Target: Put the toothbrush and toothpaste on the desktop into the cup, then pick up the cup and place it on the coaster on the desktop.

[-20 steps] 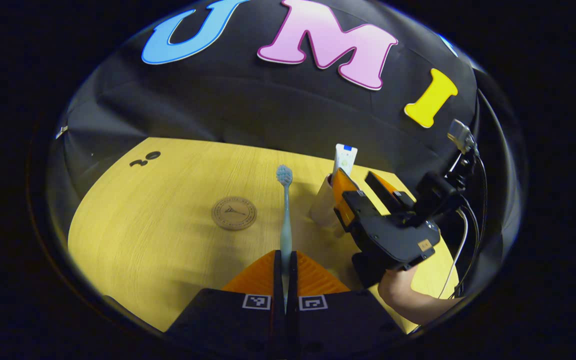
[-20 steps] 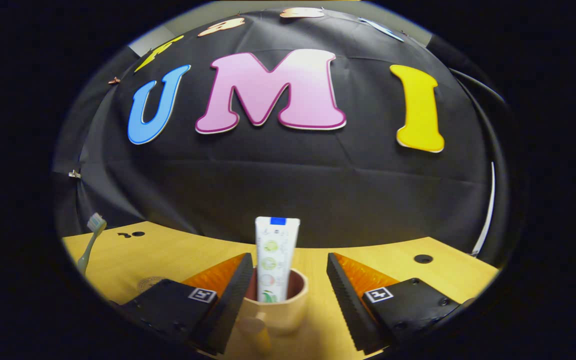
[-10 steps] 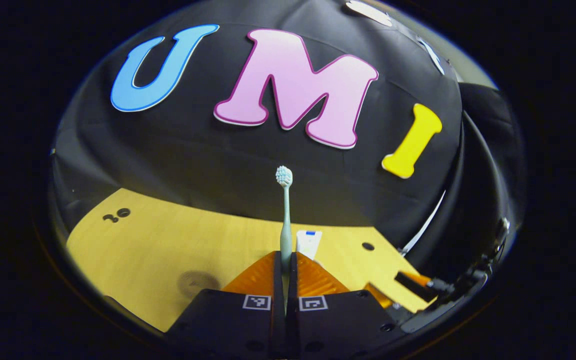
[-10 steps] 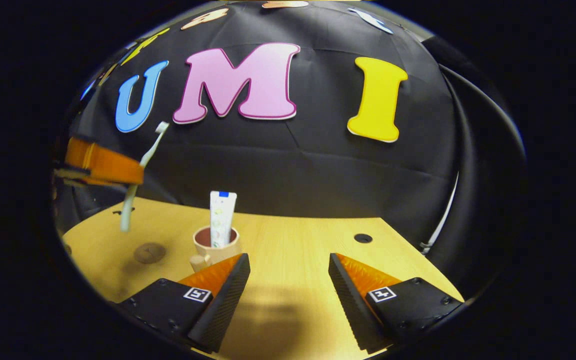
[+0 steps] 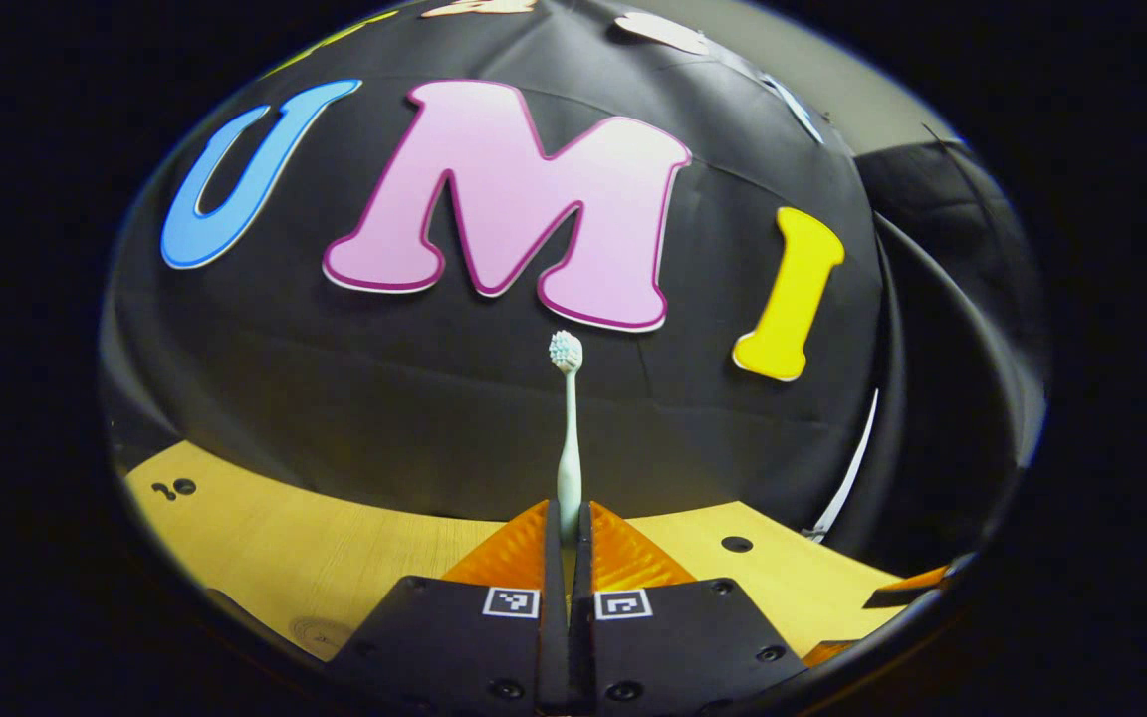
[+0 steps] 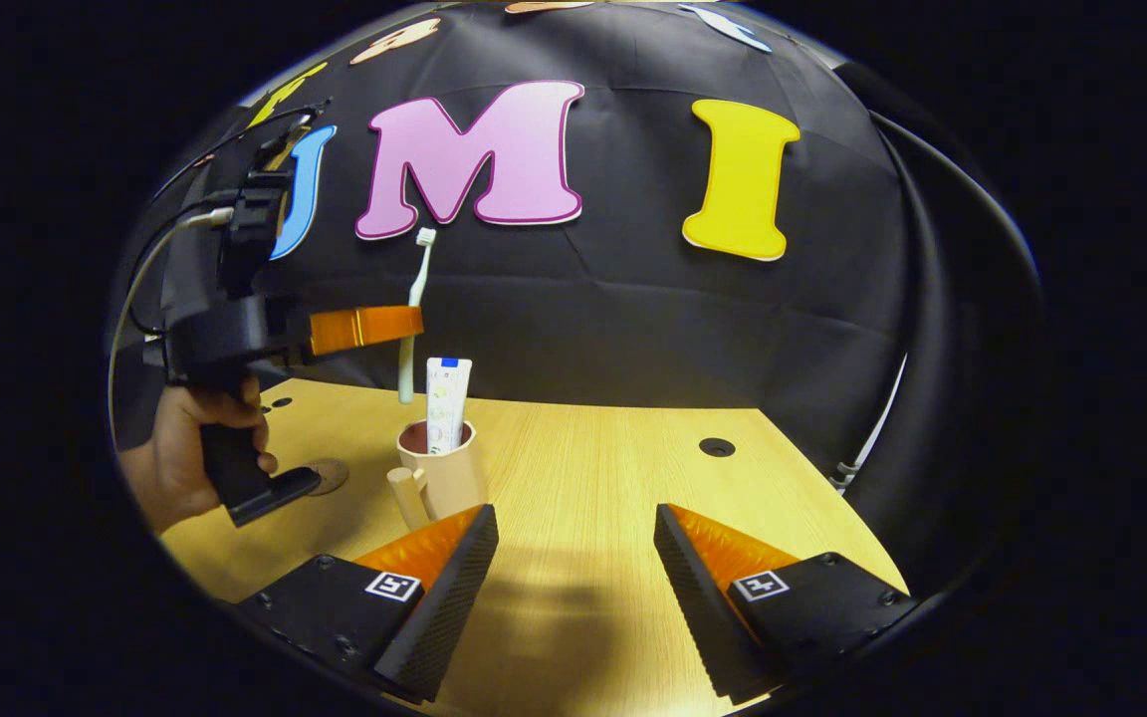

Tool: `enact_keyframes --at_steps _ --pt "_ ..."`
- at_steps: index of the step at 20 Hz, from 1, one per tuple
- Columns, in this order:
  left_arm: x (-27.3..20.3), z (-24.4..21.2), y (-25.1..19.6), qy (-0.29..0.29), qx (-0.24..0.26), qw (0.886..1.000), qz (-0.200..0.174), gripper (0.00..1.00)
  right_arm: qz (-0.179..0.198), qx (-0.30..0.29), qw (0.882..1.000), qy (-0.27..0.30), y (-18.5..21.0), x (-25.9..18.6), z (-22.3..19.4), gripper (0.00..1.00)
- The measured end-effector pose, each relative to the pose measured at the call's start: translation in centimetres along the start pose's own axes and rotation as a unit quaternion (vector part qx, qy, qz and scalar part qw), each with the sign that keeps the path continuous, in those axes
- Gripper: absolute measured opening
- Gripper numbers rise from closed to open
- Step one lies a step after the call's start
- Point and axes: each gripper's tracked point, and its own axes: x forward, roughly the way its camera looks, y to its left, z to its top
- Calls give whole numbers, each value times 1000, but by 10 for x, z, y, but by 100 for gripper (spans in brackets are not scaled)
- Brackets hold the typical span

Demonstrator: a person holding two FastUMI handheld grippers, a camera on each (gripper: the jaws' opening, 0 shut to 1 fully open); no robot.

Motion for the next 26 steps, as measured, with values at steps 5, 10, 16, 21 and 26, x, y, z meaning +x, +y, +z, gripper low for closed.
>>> enact_keyframes --at_steps 5,10,16,21,26 --pt "8 -34 -5 18 5 1000 0 6 -2 6 1000 20 -6 0 -17 98" --pt "6 -51 -2 29 33 999 13 13 -6 13 1000 23 -8 3 -19 97" --pt "-20 -41 4 27 35 999 18 80 2 25 999 29 -1 7 -13 97" --pt "-88 -13 42 36 29 996 73 99 30 26 999 30 22 22 31 97" --pt "-186 -7 94 66 42 988 136 99 60 39 994 85 59 41 57 97"
